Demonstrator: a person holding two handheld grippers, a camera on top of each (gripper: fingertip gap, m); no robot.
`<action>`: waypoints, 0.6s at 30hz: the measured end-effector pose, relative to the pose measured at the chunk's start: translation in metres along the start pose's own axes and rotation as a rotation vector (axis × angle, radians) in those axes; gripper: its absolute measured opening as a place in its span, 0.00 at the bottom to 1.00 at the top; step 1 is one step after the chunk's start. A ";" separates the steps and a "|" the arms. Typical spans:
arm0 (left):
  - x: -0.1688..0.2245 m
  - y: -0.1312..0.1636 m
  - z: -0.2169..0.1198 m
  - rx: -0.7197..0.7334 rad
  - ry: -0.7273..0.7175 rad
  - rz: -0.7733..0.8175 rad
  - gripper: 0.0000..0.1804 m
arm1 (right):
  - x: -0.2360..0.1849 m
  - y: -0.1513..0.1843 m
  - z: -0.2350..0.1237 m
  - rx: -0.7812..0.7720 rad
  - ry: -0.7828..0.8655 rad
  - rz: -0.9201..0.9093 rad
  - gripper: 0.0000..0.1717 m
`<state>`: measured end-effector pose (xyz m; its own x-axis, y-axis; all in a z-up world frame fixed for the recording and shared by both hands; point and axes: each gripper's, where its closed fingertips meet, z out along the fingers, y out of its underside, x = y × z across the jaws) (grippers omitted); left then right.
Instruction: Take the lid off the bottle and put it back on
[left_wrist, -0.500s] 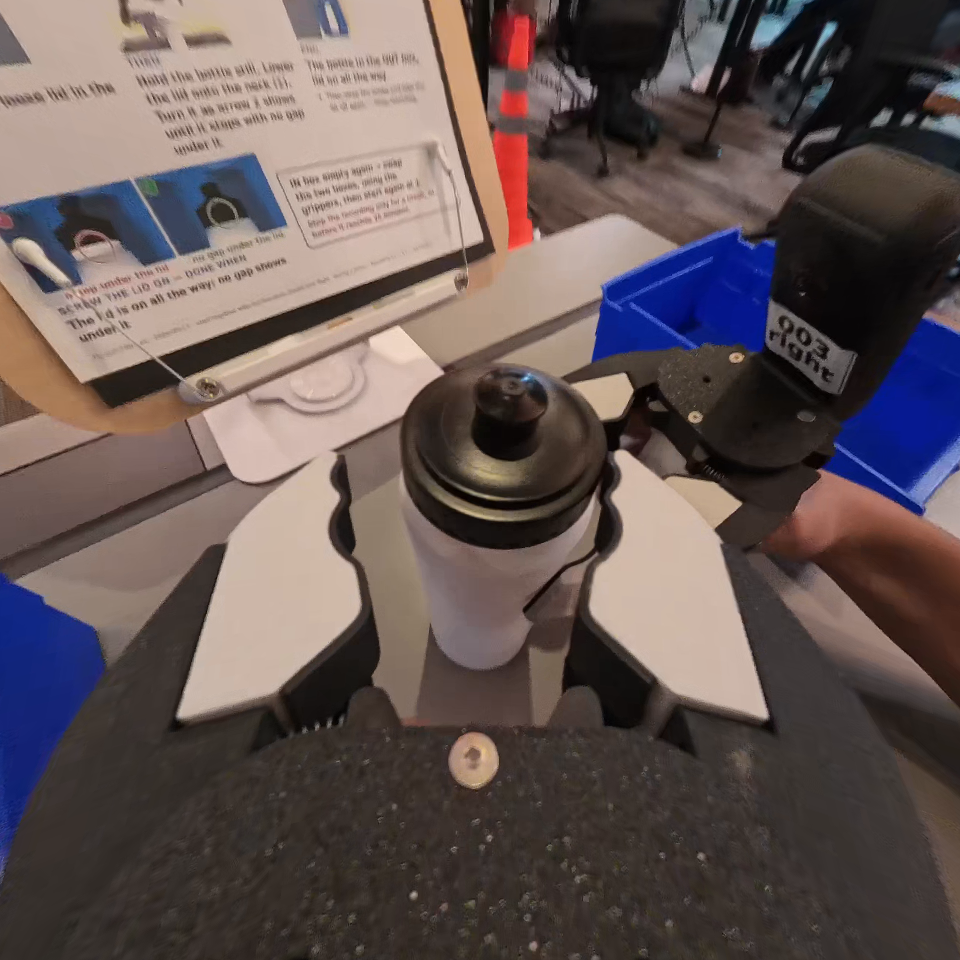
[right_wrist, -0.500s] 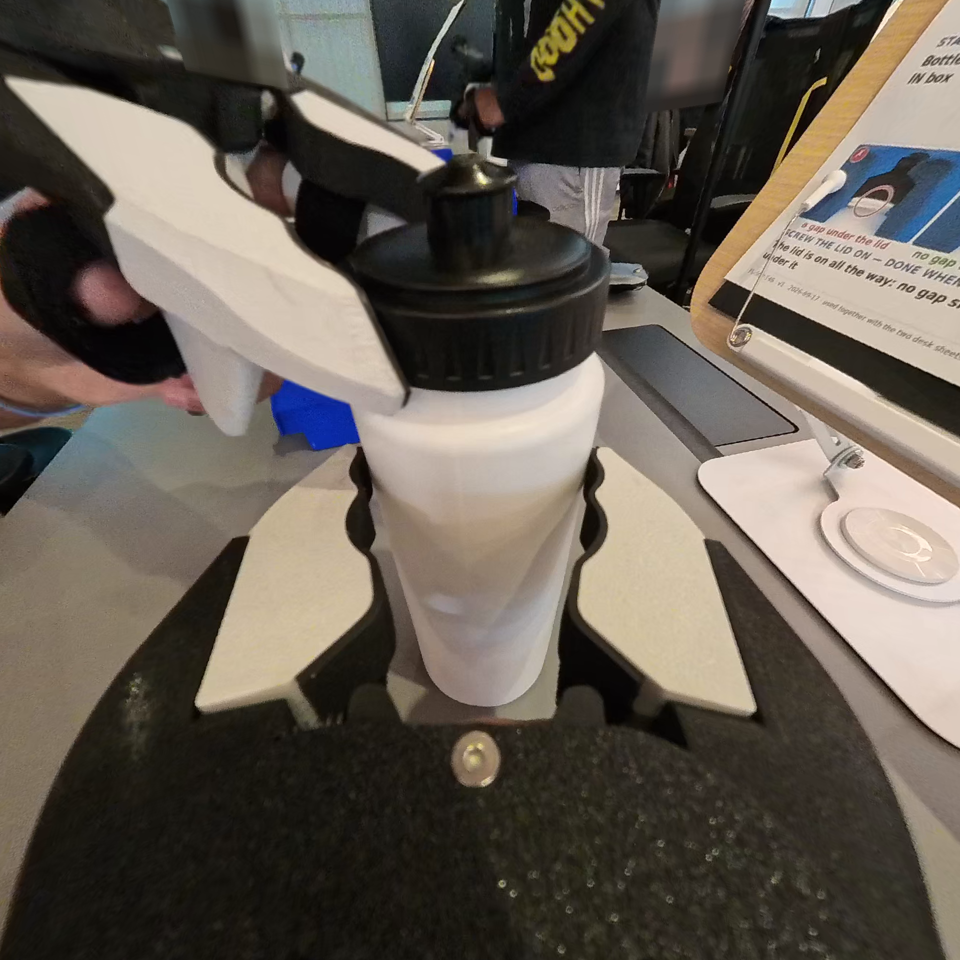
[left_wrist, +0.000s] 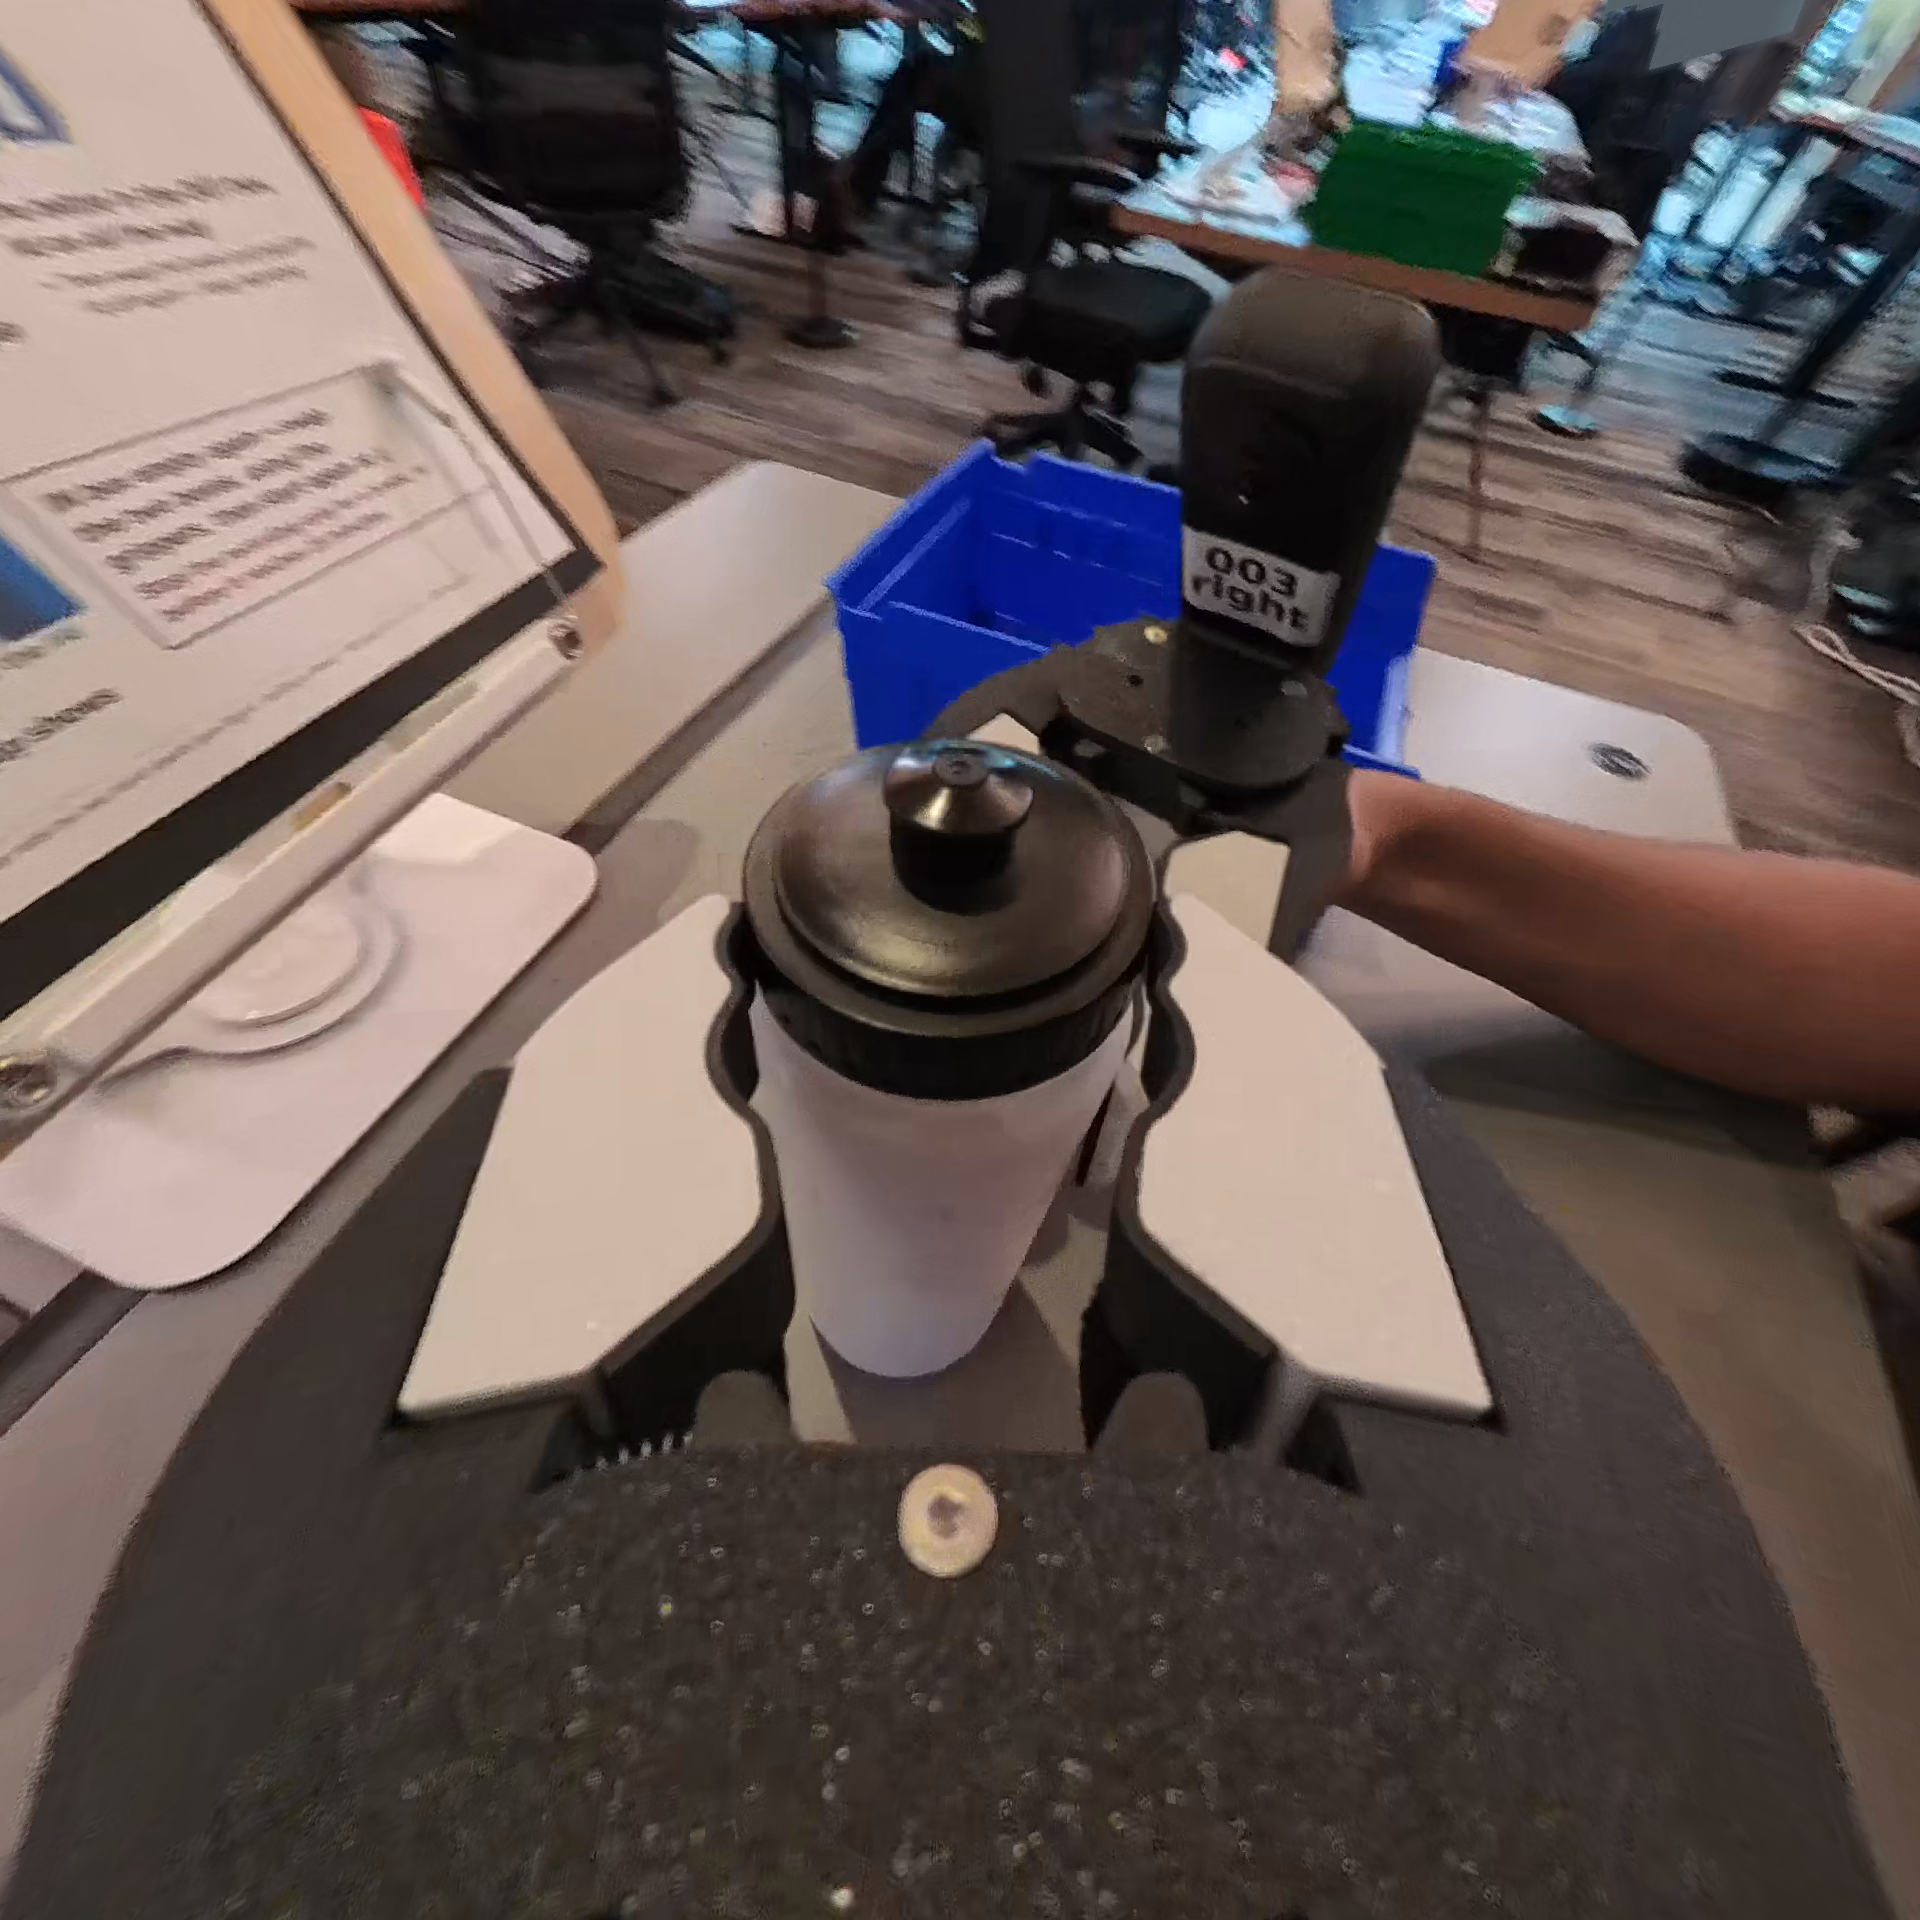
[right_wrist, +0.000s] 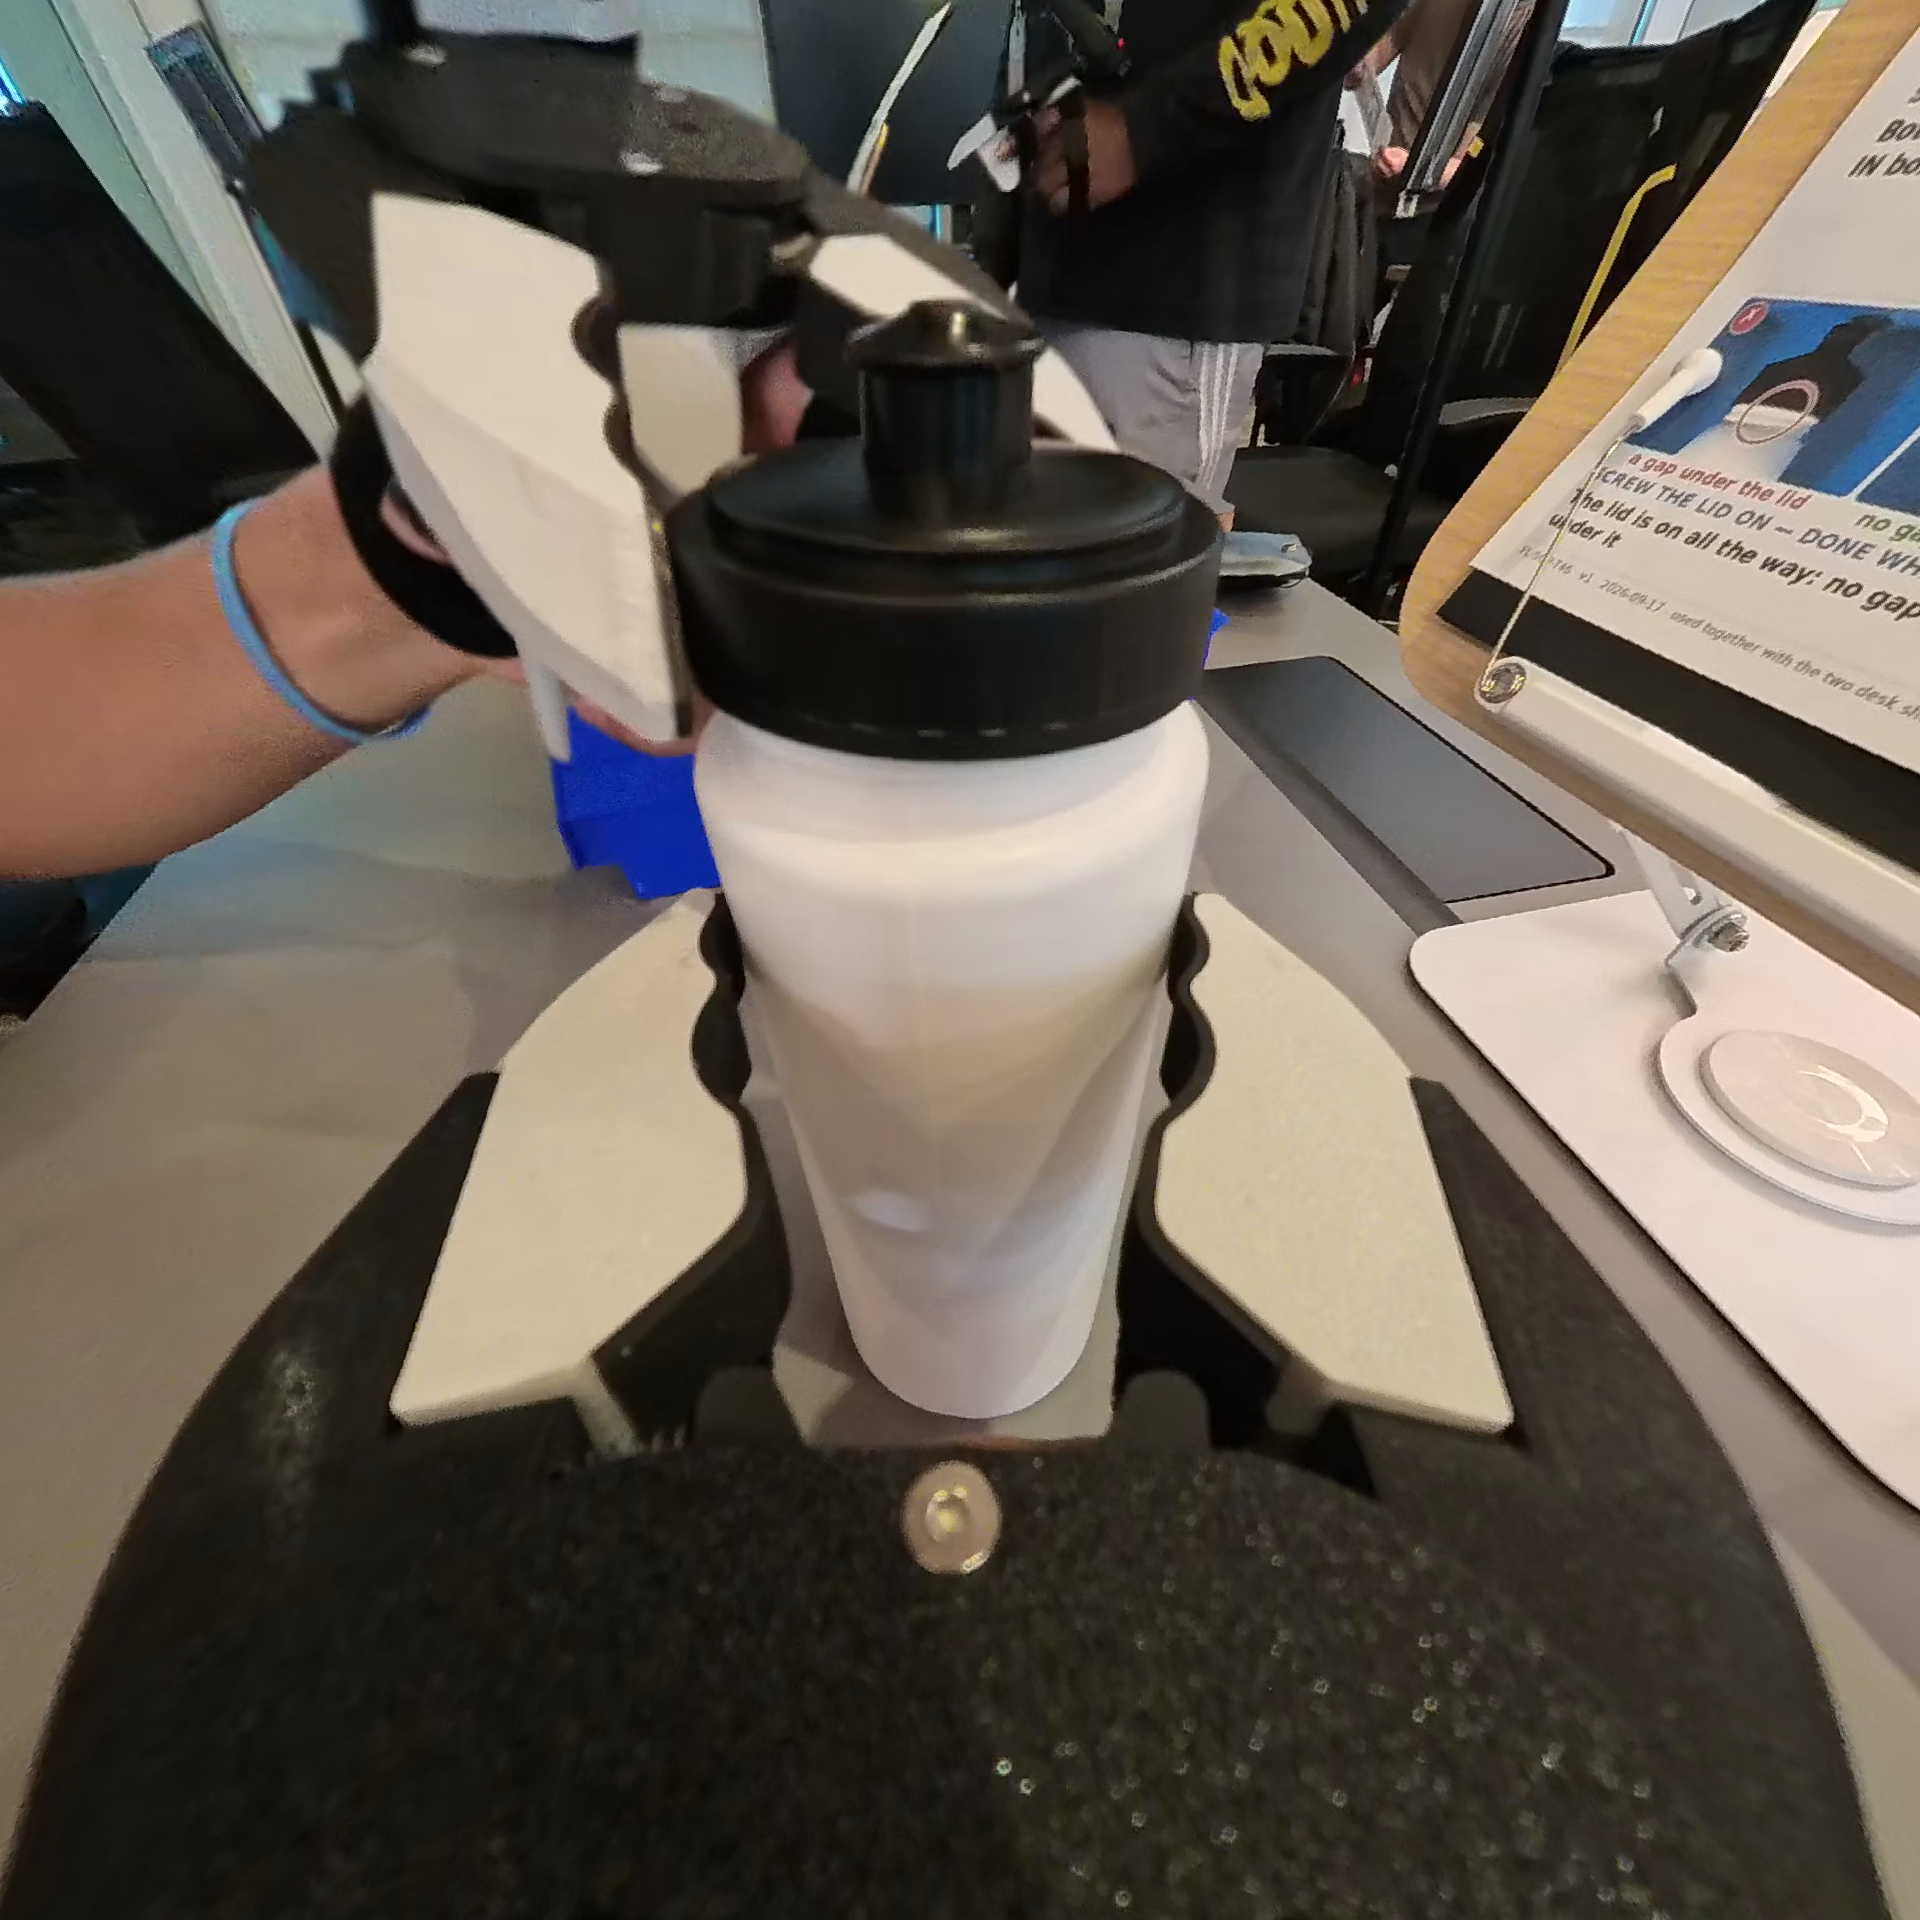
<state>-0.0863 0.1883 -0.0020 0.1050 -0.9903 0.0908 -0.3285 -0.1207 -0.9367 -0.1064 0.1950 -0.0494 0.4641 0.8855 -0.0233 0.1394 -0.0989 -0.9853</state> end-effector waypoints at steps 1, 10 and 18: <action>0.000 0.001 0.000 -0.022 0.036 0.014 0.40 | 0.000 0.000 0.000 0.000 0.000 0.000 0.46; 0.005 -0.012 -0.009 0.263 -0.198 -0.117 0.56 | 0.001 0.000 0.000 0.000 0.004 0.008 0.46; -0.004 -0.003 -0.025 0.379 -0.774 -0.082 0.48 | 0.001 0.000 0.000 -0.002 0.004 0.004 0.46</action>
<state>-0.1092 0.1906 0.0089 0.7693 -0.6378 0.0367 0.0288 -0.0229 -0.9993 -0.1065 0.1957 -0.0496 0.4678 0.8834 -0.0269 0.1390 -0.1036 -0.9849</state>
